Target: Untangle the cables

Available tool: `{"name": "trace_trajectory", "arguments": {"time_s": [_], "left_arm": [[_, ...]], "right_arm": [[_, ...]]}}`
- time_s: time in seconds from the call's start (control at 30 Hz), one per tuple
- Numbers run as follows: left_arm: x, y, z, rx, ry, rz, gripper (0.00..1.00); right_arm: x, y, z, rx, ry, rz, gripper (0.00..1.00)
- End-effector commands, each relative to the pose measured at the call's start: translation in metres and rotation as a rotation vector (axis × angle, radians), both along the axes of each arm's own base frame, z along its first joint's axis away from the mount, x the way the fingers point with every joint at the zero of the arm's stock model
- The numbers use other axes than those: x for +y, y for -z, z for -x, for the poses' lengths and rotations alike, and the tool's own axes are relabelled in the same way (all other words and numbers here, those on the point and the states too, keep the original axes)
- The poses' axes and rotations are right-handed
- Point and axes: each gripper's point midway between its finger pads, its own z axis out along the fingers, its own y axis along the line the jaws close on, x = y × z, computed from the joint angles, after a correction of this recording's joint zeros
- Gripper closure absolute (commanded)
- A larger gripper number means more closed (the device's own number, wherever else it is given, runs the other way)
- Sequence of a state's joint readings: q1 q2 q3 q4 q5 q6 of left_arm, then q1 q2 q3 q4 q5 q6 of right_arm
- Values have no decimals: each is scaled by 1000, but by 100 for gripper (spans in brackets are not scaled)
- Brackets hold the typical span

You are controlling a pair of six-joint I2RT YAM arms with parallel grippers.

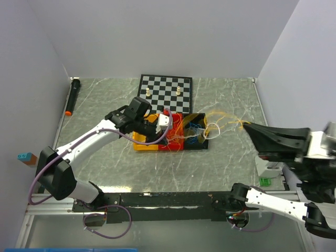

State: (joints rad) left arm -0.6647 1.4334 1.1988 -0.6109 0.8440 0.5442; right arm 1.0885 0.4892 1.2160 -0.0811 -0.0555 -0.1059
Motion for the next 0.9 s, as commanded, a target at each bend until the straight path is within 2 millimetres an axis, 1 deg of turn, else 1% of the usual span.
{"name": "trace_trajectory", "arguments": {"time_s": [0.0,0.17,0.27,0.37,0.5,0.6,0.73,0.8,0.87], "left_arm": [[14,8,-25,-164,-78,-78,99],[26,20,-39,-204,-147,-148,99],[34,28,-48,-219,-196,-189,99],[39,33,-50,-223,-218,-202,99],[46,45,-51,-214,-231,-246,99],[50,56,-47,-196,-220,-269,99],[57,69,-30,-172,-171,-292,99],[63,70,-22,-178,-155,-293,99],[65,63,-15,-177,-140,-283,99]], "right_arm": [[-18,-7,1,-28,53,-5,100],[-28,-17,5,-63,77,-17,100],[-39,-29,11,-99,82,-40,100],[-48,-39,19,-130,79,-63,100],[-59,-52,32,-180,57,-92,100],[-65,-61,38,-204,46,-109,100],[-64,-69,38,-212,49,-100,100],[-59,-69,35,-207,49,-87,100],[-51,-68,31,-197,48,-75,100]]}}
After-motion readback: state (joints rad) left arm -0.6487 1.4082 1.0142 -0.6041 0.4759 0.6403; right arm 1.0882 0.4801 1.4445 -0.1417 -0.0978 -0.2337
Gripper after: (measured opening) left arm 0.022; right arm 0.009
